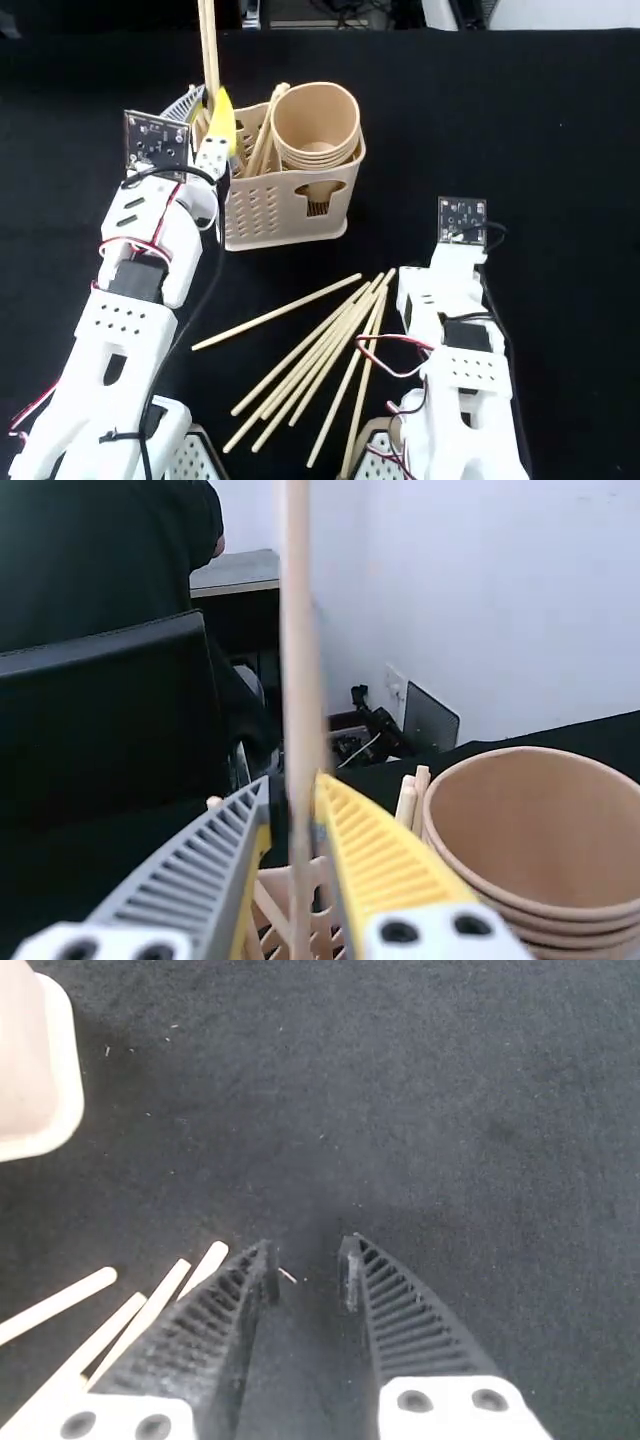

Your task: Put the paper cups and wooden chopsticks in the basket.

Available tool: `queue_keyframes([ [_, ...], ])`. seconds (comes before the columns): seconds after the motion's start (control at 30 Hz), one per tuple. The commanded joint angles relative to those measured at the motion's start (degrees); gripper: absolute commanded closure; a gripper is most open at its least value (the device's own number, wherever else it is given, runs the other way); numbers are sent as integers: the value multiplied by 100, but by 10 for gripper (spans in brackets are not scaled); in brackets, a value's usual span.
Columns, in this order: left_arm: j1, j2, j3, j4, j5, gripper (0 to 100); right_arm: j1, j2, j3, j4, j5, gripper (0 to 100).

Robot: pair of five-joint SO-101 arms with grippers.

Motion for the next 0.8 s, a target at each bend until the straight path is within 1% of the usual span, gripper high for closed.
queue_keyframes([
  [0.0,-4,-9,-207,431,70,819,-62,-66,-40,-132,-18,874],
  [0.1,4,-9,-593,1020,70,831,-62,-66,-40,-132,-18,874],
  [0.27,-22,-9,-1235,1776,70,830,-62,-66,-40,-132,-18,874],
  [0.47,13,-105,-1877,3077,70,830,-62,-66,-40,-132,-18,874],
  [0.6,163,-686,-2044,4070,35,830,-62,-66,-40,-132,-18,874],
  [0.7,444,-1345,-2053,4923,18,826,-62,-66,-40,-132,-26,874],
  [0.77,664,-1653,-2026,5495,-202,825,-62,-66,-40,-132,-26,874],
])
